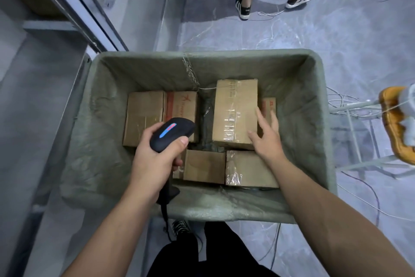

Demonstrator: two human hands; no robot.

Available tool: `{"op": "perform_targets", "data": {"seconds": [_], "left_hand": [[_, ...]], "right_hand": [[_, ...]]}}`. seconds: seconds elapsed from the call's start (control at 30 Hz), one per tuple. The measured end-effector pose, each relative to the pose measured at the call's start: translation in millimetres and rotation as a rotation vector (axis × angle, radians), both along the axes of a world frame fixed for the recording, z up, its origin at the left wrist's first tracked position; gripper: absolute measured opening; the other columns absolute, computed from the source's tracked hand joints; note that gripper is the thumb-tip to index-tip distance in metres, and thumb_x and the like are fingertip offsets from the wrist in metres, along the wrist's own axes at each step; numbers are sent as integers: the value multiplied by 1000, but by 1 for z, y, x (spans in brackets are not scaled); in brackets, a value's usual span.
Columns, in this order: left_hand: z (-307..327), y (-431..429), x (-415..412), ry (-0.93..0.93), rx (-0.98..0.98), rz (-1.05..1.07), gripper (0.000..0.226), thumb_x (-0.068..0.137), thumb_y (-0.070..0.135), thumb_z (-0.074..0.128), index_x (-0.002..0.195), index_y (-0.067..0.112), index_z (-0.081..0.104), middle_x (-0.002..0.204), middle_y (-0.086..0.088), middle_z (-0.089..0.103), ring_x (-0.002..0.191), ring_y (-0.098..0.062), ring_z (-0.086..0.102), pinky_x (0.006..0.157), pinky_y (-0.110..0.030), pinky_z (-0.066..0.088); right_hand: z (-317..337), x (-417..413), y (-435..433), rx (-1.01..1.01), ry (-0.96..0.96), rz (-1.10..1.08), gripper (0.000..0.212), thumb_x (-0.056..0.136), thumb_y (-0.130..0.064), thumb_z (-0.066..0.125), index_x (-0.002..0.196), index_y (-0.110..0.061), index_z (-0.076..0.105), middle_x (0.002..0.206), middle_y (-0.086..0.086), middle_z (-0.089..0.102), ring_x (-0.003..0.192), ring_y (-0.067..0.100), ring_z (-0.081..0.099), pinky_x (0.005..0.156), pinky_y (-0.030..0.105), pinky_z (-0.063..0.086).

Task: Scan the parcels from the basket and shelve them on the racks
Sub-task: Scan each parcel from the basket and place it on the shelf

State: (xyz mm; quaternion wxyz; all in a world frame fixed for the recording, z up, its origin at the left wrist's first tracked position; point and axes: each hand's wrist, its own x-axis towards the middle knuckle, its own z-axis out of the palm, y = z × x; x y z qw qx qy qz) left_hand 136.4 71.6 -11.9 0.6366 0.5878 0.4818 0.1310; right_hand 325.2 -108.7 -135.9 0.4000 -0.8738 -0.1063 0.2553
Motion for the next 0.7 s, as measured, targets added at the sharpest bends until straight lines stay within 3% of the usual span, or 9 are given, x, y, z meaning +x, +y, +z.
{"op": "perform_targets", "data": {"seconds": [0.13, 0.27, 0.37, 0.5, 0.6, 0.7], "left_hand": [[8, -3, 2, -3, -3, -9, 54, 66, 35, 77, 116, 36, 59, 94, -9, 71, 55, -19, 60, 54, -29, 50], [11, -1, 3, -5, 3, 10, 60, 66, 36, 77, 123, 32, 59, 88, -6, 71, 56, -19, 60, 56, -29, 51], [12, -1, 2, -8, 0, 20, 57, 66, 36, 77, 120, 34, 59, 90, -6, 72, 56, -18, 61, 57, -30, 51], [11, -2, 1, -8, -8, 35, 56, 66, 37, 77, 119, 37, 59, 95, -9, 72, 55, -18, 61, 60, -31, 50], [10, -2, 2, 3, -8, 36, 57, 65, 37, 77, 119, 36, 59, 94, -8, 72, 55, -16, 61, 59, -31, 49], [10, -1, 1, 11, 1, 31, 58, 66, 37, 76, 121, 34, 59, 90, -5, 72, 55, -15, 62, 59, -31, 50]], "right_hand": [[5, -2, 15, -217, -174, 221, 56, 100, -14, 51, 149, -42, 44, 169, -10, 4, 155, 18, -2, 123, 57, 13], [15, -5, 25, -422, -166, 240, 53, 99, -42, 47, 151, -36, 42, 169, -11, 0, 156, 17, -2, 121, 59, 12], [21, -3, 25, -507, -125, 160, 75, 95, -67, 43, 158, -30, 25, 170, -8, -1, 156, 25, -3, 120, 64, 12], [24, 2, 29, -538, -38, 148, 107, 83, -83, 46, 160, -34, -11, 170, -3, -11, 155, 37, -6, 116, 70, 12], [25, 3, 37, -543, 54, 106, 119, 73, -90, 50, 156, -41, -20, 167, 9, -21, 153, 42, -8, 115, 70, 15], [23, 2, 42, -537, 111, 54, 123, 70, -89, 58, 155, -44, -19, 165, 10, -28, 153, 43, -12, 113, 71, 20]]}}
